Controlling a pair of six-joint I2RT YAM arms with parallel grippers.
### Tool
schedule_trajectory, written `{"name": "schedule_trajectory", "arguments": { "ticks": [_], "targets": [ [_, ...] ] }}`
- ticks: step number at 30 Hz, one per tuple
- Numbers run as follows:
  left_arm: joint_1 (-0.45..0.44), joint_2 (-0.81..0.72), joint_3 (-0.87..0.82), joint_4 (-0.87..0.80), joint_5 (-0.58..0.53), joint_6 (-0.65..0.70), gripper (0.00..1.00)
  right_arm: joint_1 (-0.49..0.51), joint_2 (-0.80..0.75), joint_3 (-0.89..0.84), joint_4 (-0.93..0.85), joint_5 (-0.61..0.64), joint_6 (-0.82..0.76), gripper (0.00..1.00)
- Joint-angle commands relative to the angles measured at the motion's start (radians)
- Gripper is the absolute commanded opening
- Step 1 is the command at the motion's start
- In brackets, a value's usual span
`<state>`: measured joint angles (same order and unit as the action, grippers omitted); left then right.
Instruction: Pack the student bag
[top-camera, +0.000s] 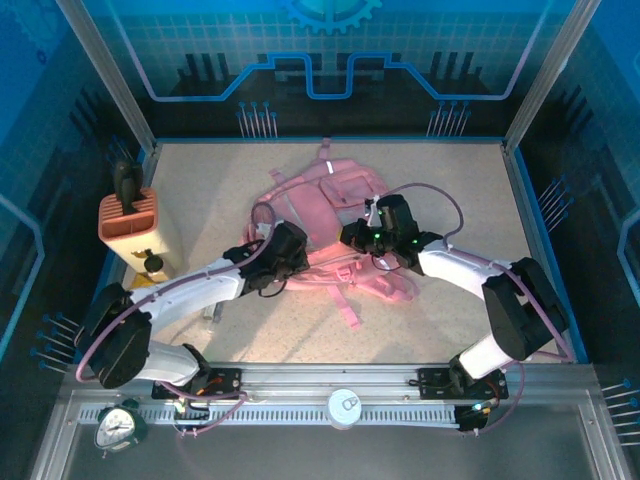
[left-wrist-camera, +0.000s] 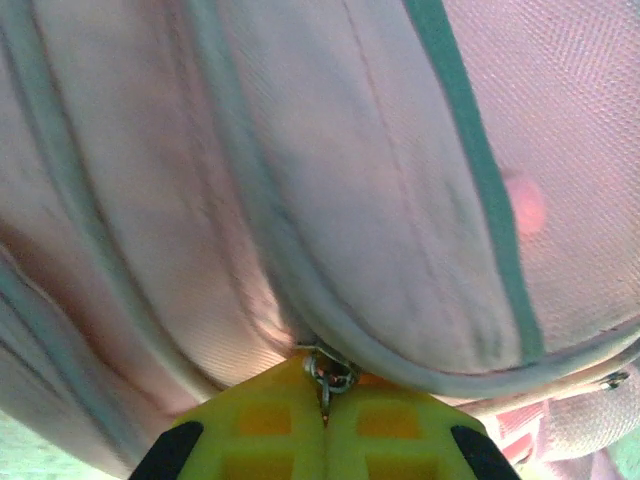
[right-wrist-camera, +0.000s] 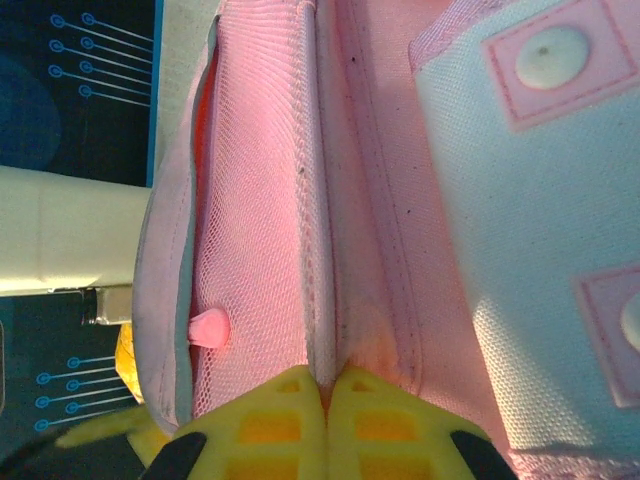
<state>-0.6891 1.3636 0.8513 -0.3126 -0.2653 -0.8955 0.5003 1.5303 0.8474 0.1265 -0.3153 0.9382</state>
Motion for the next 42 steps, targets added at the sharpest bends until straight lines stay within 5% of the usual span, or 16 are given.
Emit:
{"name": "schedule_trajectory", "arguments": {
  "ticks": [1,7,13,22,26,33,42],
  "targets": [
    [0.062,-0.032,-0.019,-0.077,0.083,0.191,0.0,-0.042,-0.031,0.063,-0.085,-0.058,-0.079,0.0],
    [0.043,-0.014,-0.027,0.023,0.241,0.224,0.0,-0.101,-0.018,0.107,-0.15,-0.087,-0.137,0.0],
    [-0.144,0.084,0.078,0.062,0.214,0.247,0.0,-0.227,0.034,0.185,-0.218,-0.104,-0.185,0.0],
    [-0.209,0.292,0.265,0.081,0.263,0.25,0.0,-0.336,0.029,0.239,-0.337,-0.164,-0.237,0.39],
    [-0.208,0.289,0.263,0.06,0.241,0.285,0.0,-0.33,-0.088,0.112,-0.362,-0.188,-0.231,0.54],
    [-0.21,0.285,0.258,0.074,0.273,0.316,0.0,-0.271,-0.217,-0.111,-0.27,-0.221,-0.094,0.6],
    [-0.211,0.292,0.271,0.072,0.295,0.329,0.0,-0.136,-0.181,-0.196,-0.088,-0.18,0.054,0.54]
  ]
}}
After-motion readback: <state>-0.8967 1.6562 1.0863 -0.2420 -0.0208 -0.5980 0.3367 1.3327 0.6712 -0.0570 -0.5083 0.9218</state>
